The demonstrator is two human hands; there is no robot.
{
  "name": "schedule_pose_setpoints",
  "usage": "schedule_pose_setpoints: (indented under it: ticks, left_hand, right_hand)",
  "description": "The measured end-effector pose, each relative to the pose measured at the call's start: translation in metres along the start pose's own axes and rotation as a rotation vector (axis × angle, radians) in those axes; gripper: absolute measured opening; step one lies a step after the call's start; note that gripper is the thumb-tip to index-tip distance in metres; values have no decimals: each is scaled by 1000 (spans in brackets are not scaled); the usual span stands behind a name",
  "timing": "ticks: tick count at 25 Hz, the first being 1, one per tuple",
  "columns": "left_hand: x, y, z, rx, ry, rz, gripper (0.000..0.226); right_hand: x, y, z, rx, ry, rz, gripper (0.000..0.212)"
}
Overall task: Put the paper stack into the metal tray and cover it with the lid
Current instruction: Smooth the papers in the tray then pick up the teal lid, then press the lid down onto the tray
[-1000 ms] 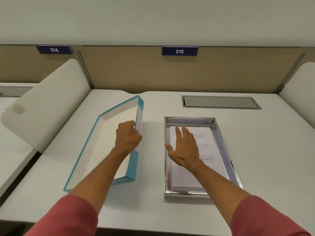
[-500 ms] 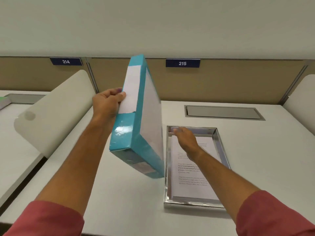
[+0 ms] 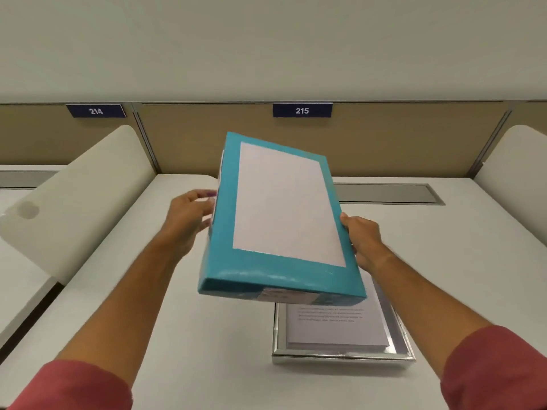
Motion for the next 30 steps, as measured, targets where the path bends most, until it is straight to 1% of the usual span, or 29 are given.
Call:
schedule_pose_setpoints:
  ticks: [1, 3, 4, 6, 8, 10, 14, 17, 18, 20, 22, 26, 30]
  left_hand:
    - [3, 10, -9, 62, 4, 8, 13]
    - [5, 31, -33, 170, 42, 21, 31]
    - [5, 42, -44, 240, 58, 20, 36]
    - [3, 63, -65, 348, 62, 22, 36]
    - [3, 83, -85, 380, 61, 41, 34]
    - [3, 99, -99, 396, 49, 68, 30]
    - [0, 131, -115, 458, 56, 118, 16]
    - [0, 147, -119, 505, 36, 135, 13]
    - [0, 151, -120, 519, 32, 142, 14]
    - [1, 160, -121, 542, 25, 162, 27]
    - [-1, 166, -122, 565, 10, 173, 35]
    - [0, 170, -123, 582, -9, 184, 34]
    - [0, 168, -124, 563, -19, 184, 28]
  right_hand:
    - [2, -1, 15, -20, -41, 5, 25]
    - [5, -4, 42, -59, -108, 8, 24]
    - [6, -6, 54, -89, -137, 11, 25]
    - [7, -11, 77, -166, -196, 28, 34]
    - [9, -18, 96, -244, -238, 43, 43]
    - [11, -28, 110, -293, -251, 41, 44]
    - [18, -44, 122, -374, -229, 44, 43]
    - [23, -55, 123, -414, -197, 32, 42]
    - [24, -59, 123, -429, -191, 25, 43]
    - [26, -63, 123, -456, -187, 21, 48]
    - [28, -62, 122, -483, -177, 27, 49]
    - [33, -59, 119, -506, -123, 28, 42]
    - [33, -60, 122, -458, -105, 3, 37]
Point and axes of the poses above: each hand's wrist, its own x-axis towards the middle knuckle, its own z-axis out of the back of the hand, y = z × x, the point moved 7 cm from there along x, towards the middle knuckle, and after that the axes turned 5 degrees about x, right-handed, at the moved point
